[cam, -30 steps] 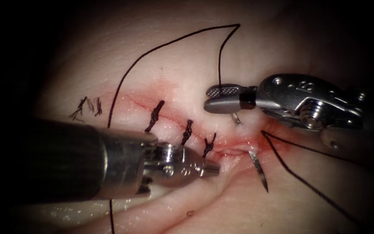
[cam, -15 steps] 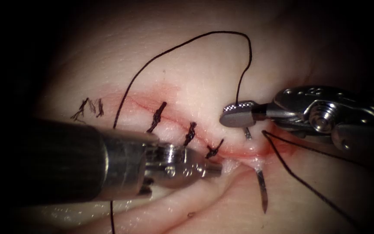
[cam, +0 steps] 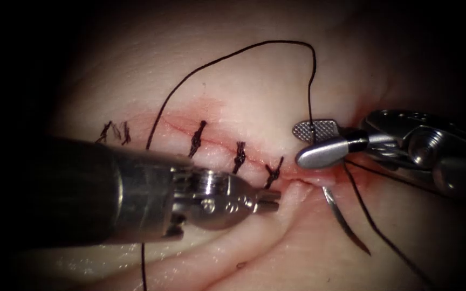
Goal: Wound Closure
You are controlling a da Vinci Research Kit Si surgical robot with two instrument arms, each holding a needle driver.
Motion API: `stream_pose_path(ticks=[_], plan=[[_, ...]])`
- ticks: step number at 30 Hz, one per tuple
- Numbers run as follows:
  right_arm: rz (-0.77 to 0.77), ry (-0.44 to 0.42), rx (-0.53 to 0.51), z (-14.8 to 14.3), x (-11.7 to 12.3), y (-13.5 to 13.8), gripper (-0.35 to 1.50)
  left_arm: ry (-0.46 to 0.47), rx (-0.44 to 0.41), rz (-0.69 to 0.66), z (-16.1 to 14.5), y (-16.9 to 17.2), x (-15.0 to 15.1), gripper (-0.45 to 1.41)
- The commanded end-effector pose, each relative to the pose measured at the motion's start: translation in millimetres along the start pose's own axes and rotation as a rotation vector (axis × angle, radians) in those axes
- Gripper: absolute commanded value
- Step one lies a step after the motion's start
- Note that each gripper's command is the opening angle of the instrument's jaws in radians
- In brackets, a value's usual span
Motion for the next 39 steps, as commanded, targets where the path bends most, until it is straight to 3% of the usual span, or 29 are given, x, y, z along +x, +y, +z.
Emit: stream_pose_path(ticks=[1, 6, 14, 25, 31, 33, 34, 35, 37, 38, 39], plan=[[-0.011, -0.001, -0.001, -0.1, 0.0, 0.6, 1.3, 0.004, -0.002, -0.001, 0.7, -0.1, 0.2, 0.09], [-0.032, 0.069, -0.007, -5.1, -0.5, 0.8, 1.25, 0.134, 0.111, -0.013, 1.7, 0.8, 3.2, 0.19], [-0.036, 0.138, -0.027, -11.4, -0.3, 0.7, 1.2, 0.168, 0.146, 0.034, 3.4, 1.1, 4.3, 0.36], [-0.051, 0.144, -0.046, -11.6, -1.6, 0.7, 1.15, 0.181, 0.139, 0.045, 4.1, 1.5, 3.8, 0.36], [-0.154, 0.151, -0.07, -12.2, 0.6, 0.8, 1.2, 0.19, 0.134, 0.065, 4.8, 2.1, 4.7, 0.41], [-0.219, 0.154, -0.086, -12.4, 1.5, 0.8, 1.23, 0.191, 0.133, 0.064, 4.7, 2.0, 4.7, 0.34], [-0.252, 0.156, -0.1, -12.5, 2.0, 0.8, 1.23, 0.192, 0.133, 0.064, 4.7, 1.9, 4.7, 0.17], [-0.338, 0.165, -0.143, -12.6, 2.7, 0.5, 1.18, 0.193, 0.132, 0.066, 4.7, 1.8, 4.6, -0.13], [-0.518, 0.163, -0.178, -12.6, 3.1, 0.2, 1.11, 0.194, 0.131, 0.066, 4.6, 1.8, 4.5, -0.45], [-0.695, 0.109, -0.213, -12.7, 3.6, -0.1, 1.11, 0.214, 0.124, 0.068, 4.4, 2.0, 4.6, -0.45], [-0.747, 0.081, -0.256, -12.8, 3.8, -0.3, 1.11, 0.242, 0.114, 0.059, 4.2, 2.2, 4.7, -0.45]])
